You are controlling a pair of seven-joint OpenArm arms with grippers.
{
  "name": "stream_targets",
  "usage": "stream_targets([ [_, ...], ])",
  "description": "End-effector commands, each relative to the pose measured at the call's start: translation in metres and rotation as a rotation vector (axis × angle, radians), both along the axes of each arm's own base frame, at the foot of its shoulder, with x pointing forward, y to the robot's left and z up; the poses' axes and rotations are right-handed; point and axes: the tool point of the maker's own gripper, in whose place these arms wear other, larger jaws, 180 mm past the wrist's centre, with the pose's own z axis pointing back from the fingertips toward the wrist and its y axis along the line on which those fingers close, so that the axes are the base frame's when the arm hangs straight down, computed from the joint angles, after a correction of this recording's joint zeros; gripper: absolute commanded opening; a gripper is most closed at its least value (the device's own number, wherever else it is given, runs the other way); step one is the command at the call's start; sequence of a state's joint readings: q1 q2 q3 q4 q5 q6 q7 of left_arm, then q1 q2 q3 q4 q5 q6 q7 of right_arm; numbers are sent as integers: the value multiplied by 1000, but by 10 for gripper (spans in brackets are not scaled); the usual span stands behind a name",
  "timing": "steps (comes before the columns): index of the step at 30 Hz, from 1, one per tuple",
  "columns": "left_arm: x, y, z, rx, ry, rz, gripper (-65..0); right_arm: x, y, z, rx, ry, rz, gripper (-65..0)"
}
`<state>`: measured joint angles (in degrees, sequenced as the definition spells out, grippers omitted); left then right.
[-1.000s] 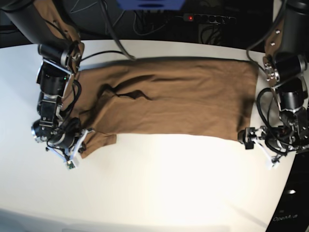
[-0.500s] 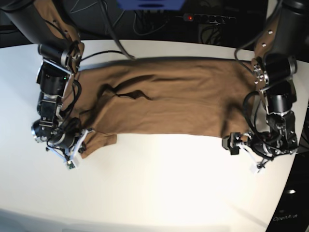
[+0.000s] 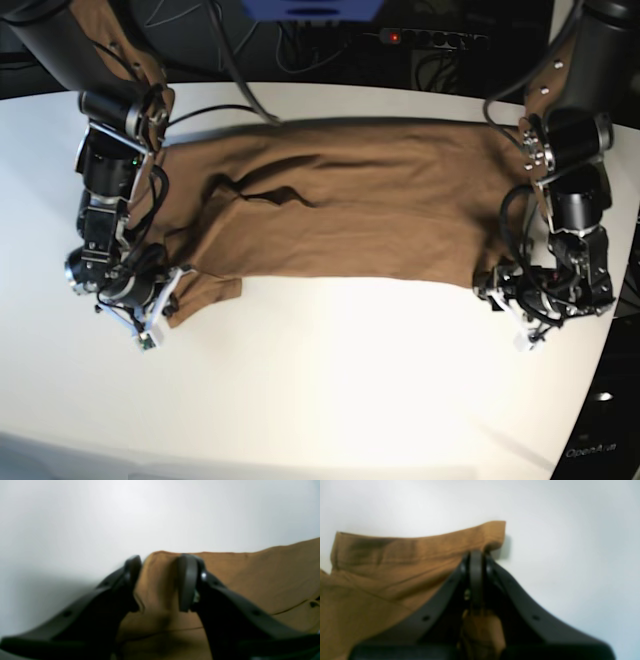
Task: Fold the T-shirt properly
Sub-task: 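Lift the held edge with both grippers and fold it over the body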
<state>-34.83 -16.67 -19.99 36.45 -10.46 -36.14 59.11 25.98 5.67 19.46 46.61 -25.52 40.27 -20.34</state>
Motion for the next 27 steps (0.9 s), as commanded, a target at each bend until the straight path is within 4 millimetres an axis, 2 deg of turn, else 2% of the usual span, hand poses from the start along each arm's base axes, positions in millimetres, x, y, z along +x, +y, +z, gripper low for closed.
stream_targets([
  [1,14,6,16,3,-46,8,-478,-35,-19,-28,-129,187,14,-637],
  [5,14,6,16,2,-45,10,-598,-34,-19,-28,-133,187,17,-637],
  [7,15,6,17,3,-51,11,-631,-34,-20,-27,-134,186,18,-638],
  [10,16,7,18,6,-53,10,-621,-32,-21,-25,-137,179,17,-638],
  [13,16,7,19,6,-54,9,-621,-24,-32,-10,-171,132,3,-638],
  [17,15,14,21,12,-55,19,-621,-27,-45,7,-230,74,-15,-638],
  [24,15,14,21,12,-57,9,-621,-39,-41,22,-309,14,22,-638],
  [27,8,19,15,16,-45,16,-621,-42,-39,33,-346,-23,38,-638],
])
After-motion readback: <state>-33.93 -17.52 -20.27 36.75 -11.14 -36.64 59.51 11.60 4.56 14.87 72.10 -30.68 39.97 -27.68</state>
